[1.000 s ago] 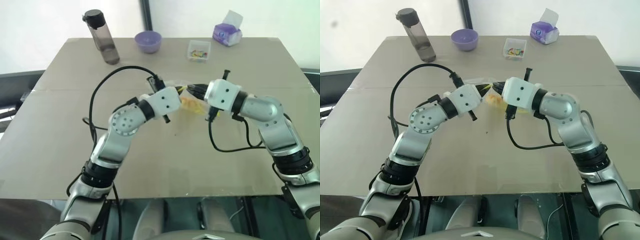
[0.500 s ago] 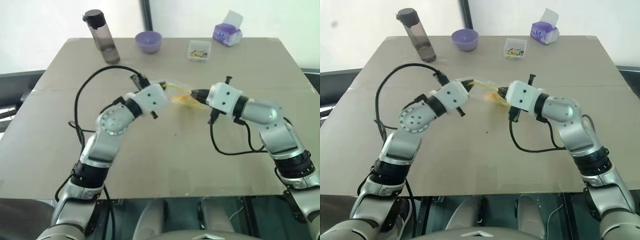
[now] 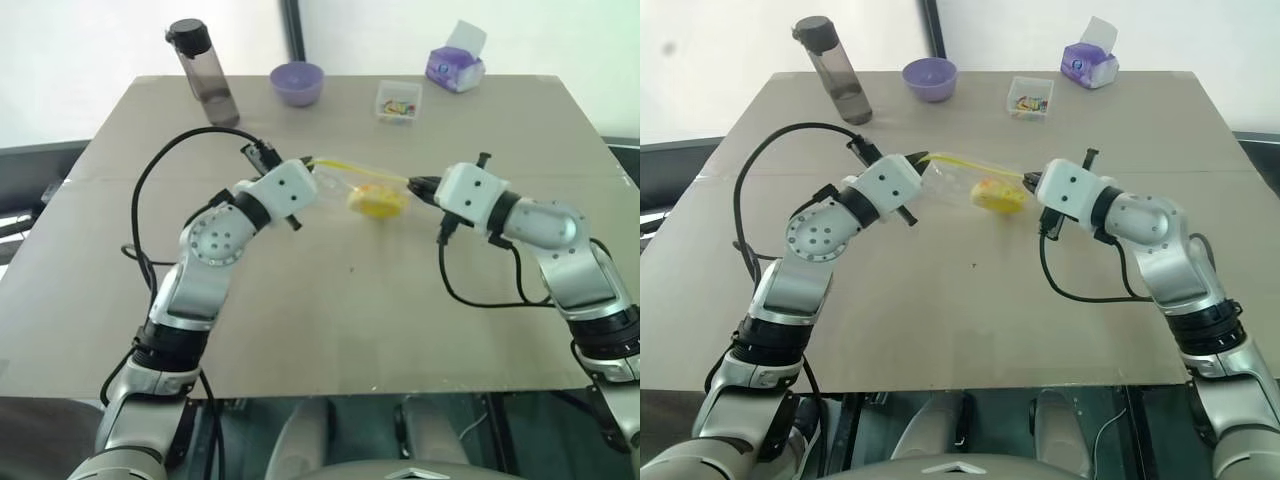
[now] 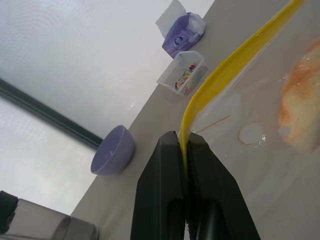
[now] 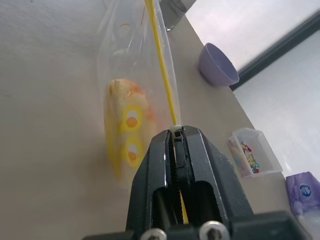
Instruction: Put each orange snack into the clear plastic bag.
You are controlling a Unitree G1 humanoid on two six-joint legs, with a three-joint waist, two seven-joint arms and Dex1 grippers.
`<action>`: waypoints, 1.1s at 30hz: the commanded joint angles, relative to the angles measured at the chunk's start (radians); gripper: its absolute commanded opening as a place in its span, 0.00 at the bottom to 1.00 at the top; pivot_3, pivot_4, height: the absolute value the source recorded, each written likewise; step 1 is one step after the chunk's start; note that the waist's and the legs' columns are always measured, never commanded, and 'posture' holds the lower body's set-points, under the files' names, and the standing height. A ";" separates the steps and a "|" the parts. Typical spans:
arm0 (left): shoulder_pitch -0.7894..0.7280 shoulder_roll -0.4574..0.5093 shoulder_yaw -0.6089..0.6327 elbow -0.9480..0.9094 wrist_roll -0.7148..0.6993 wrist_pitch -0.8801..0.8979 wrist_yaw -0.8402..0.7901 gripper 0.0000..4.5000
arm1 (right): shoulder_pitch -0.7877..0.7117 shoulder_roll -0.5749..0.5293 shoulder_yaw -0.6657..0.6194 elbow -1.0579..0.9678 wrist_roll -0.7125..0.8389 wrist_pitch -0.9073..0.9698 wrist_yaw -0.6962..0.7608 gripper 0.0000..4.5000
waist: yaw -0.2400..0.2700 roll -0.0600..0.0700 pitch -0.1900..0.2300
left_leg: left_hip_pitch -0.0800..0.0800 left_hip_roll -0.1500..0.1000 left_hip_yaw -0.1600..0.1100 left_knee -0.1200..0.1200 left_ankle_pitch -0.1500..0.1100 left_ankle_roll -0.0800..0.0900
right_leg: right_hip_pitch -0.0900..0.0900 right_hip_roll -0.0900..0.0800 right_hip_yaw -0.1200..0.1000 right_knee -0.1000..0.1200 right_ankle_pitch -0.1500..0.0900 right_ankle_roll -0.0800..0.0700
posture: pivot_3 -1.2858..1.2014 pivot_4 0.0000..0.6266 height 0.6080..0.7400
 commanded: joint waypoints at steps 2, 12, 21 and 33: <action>-0.005 0.005 0.029 0.001 0.003 -0.016 0.025 0.00 | 0.014 -0.050 -0.077 -0.013 0.001 0.004 -0.010 0.01 | 0.000 0.000 0.000 | 0.000 0.000 0.000 0.000 0.000 0.000 | 0.000 0.000 0.000 0.000 0.000 0.000 | 0.52 0.24 1.00; -0.038 -0.008 0.018 0.057 -0.027 -0.039 0.003 0.00 | -0.012 -0.066 -0.085 0.029 0.006 0.012 -0.035 0.01 | -0.001 0.000 0.000 | 0.000 0.000 0.000 0.000 0.000 0.000 | 0.000 0.000 0.000 0.000 0.000 0.000 | 0.52 0.24 1.00; -0.427 -0.101 0.010 0.532 -0.023 -0.206 0.126 0.00 | -0.382 0.002 -0.036 0.495 -0.098 -0.243 -0.178 0.01 | -0.003 0.000 0.000 | -0.001 -0.001 0.001 0.000 0.000 0.000 | -0.001 0.000 0.000 -0.001 0.000 0.000 | 0.52 0.24 1.00; 0.068 -0.013 -0.019 -0.088 -0.160 0.058 -0.127 0.00 | 0.011 -0.110 -0.112 0.012 0.120 0.037 0.075 0.01 | -0.021 0.000 0.000 | -0.008 0.000 0.001 -0.004 0.000 0.000 | -0.011 -0.001 0.001 -0.001 0.000 0.000 | 0.52 0.24 1.00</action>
